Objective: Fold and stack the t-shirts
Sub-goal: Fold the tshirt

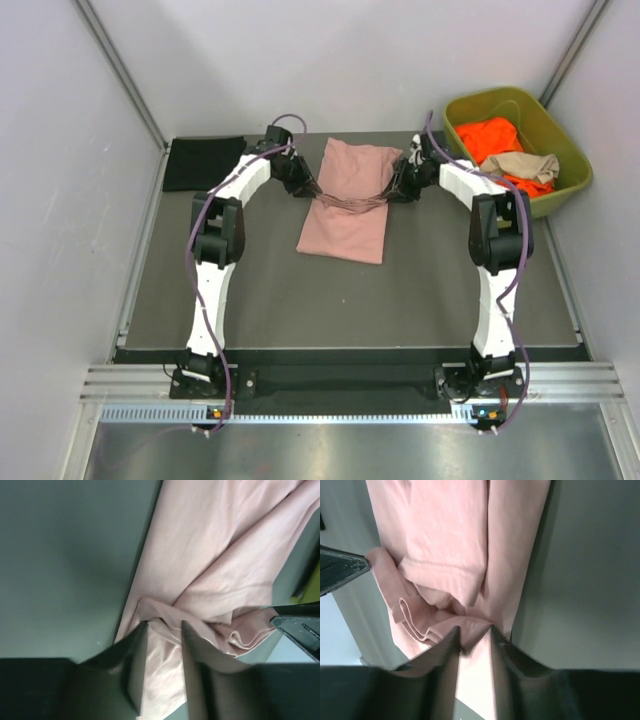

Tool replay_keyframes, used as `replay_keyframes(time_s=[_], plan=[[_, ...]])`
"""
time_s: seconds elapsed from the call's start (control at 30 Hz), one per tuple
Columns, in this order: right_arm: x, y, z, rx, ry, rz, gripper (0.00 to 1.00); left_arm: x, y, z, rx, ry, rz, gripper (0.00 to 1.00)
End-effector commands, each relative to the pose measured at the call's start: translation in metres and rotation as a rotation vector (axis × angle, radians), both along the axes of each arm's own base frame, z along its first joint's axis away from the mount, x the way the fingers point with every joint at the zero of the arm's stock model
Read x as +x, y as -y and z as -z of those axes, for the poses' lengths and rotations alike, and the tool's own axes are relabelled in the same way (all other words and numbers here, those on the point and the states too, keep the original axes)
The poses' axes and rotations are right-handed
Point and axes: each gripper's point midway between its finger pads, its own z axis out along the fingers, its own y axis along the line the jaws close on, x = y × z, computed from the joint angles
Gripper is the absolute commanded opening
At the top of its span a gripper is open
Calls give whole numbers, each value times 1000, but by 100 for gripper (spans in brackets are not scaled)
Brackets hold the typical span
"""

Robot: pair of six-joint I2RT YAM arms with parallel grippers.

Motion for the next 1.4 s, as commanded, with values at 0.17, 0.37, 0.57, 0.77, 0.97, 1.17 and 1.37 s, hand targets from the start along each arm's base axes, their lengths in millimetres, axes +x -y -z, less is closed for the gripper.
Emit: replay_keyframes(time_s=[0.17, 0.37, 0.57, 0.77, 0.97, 1.17, 1.37], plan=[[35, 22, -47, -70, 100, 26, 44, 44, -10, -89, -10, 301, 3, 99], [-2, 40, -79, -185, 126, -13, 58, -15, -39, -89, 146, 290, 136, 99], [-93, 9, -58, -96, 102, -148, 62, -100, -31, -55, 17, 201, 282, 95], [-153, -3, -19, 13, 57, -166, 62, -128, -31, -18, -18, 109, 291, 88], [-174, -14, 14, 71, -14, -138, 57, -141, -34, 10, -11, 0, 263, 78], [-171, -17, 29, 87, -36, -98, 52, -146, -35, 17, -9, -21, 249, 69], [-164, -20, 41, 86, -71, -68, 46, -155, -36, 26, -16, -47, 252, 62]])
